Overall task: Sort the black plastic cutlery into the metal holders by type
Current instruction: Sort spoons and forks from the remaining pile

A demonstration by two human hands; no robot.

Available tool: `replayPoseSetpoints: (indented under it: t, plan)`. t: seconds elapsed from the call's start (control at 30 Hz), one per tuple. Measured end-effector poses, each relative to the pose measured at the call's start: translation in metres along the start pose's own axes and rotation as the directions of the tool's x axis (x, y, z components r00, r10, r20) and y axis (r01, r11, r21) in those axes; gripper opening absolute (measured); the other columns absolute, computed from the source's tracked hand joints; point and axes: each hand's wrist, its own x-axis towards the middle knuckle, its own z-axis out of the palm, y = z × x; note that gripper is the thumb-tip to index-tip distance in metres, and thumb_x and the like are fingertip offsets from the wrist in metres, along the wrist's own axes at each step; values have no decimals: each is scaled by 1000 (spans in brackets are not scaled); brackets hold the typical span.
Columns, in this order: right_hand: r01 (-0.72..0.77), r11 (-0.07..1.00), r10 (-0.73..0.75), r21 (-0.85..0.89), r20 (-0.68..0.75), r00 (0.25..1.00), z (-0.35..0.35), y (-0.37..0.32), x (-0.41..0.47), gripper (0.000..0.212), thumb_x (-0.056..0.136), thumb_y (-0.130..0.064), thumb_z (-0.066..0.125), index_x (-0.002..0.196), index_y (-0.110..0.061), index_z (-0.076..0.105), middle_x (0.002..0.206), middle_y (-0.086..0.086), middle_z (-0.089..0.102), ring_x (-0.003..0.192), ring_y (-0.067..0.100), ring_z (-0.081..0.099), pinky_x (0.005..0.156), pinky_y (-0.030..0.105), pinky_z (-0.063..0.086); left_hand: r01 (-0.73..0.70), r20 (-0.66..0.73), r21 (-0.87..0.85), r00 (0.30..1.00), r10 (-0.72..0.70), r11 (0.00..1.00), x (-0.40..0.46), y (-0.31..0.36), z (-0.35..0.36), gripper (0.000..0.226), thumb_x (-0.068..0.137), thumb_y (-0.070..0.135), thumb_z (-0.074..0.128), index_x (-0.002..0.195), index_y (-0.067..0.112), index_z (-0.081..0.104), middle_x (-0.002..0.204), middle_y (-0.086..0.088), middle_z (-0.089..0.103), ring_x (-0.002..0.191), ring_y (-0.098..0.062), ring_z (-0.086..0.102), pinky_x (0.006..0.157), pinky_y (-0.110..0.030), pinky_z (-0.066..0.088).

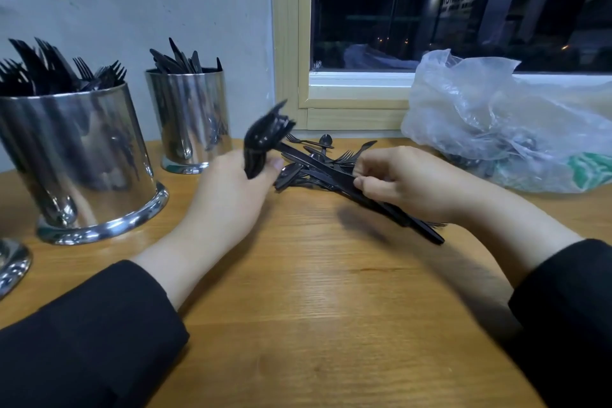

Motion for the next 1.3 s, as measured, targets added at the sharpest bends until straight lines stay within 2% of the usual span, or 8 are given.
replayPoseSetpoints:
  t: [0.2, 0.3, 0.37, 0.47, 0.6, 0.73, 0.87, 1.3]
  plan:
    - [42, 999, -44, 25, 97, 994, -10, 7, -3, 15, 101, -32, 56, 88, -28, 62, 66, -16, 58, 58, 3, 46, 58, 20, 38, -67, -75, -129, 996, 57, 989, 2, -3, -1, 9, 101, 34, 62, 97, 41, 68, 76, 7, 68, 79, -14, 63, 75, -28, 46]
    - [66, 994, -69, 85, 28, 997, -11, 14, -2, 17, 101, -34, 56, 88, -26, 64, 65, -17, 54, 60, 1, 44, 60, 18, 37, -53, 35, -117, 998, 57, 992, 2, -2, -3, 12, 100, 34, 63, 103, 32, 74, 58, 21, 62, 62, 9, 57, 64, -11, 40]
    - [56, 989, -52, 134, -30, 998, -10, 17, -1, 20, 100, -36, 57, 88, -22, 66, 64, -12, 51, 59, 5, 42, 59, 22, 36, -71, 197, 1, 978, 69, 997, -1, -2, 0, 14, 98, 33, 65, 88, 28, 73, 56, 24, 62, 50, 9, 52, 57, -20, 38]
    - [37, 969, 18, 243, -220, 975, -7, 20, 5, 22, 101, -39, 54, 99, -25, 70, 67, -6, 57, 59, 9, 49, 60, 27, 42, -54, 314, 77, 949, 28, 996, -6, -3, 8, 19, 98, 31, 65, 80, 25, 69, 56, 17, 62, 48, 4, 50, 53, -16, 34]
    - [71, 922, 178, 381, -580, 795, -8, 33, 17, 26, 105, -34, 49, 97, -18, 68, 68, 1, 61, 59, 16, 55, 57, 34, 45, 70, 204, -102, 978, -48, 992, -3, -12, 12, 18, 101, 31, 61, 91, 18, 69, 59, 5, 61, 51, -12, 45, 60, -30, 38]
    - [-69, 997, 50, -44, -339, 940, 6, 54, 13, 32, 96, -46, 60, 78, -20, 65, 64, -5, 57, 59, 13, 51, 57, 25, 41, 162, 145, -305, 982, -123, 938, -2, -12, 20, 7, 103, 18, 56, 105, 19, 63, 62, -5, 66, 44, -16, 42, 42, -24, 32]
    - [-63, 967, 30, -246, -133, 991, 27, 60, 17, 33, 88, -57, 65, 82, -24, 65, 82, -9, 55, 78, 16, 54, 71, 35, 48, 279, 87, -472, 959, -271, 836, 2, -5, 46, 8, 101, 18, 56, 98, 13, 61, 64, -5, 67, 42, -15, 40, 38, -22, 28]
    - [-149, 944, 90, -293, -203, 975, 43, 54, 17, 25, 93, -46, 62, 101, -23, 68, 95, -5, 56, 91, 22, 59, 75, 36, 52, 374, 82, -553, 913, -399, 745, 5, -6, 54, 17, 97, 29, 65, 94, 13, 70, 56, 4, 51, 52, -17, 43, 41, -24, 30]
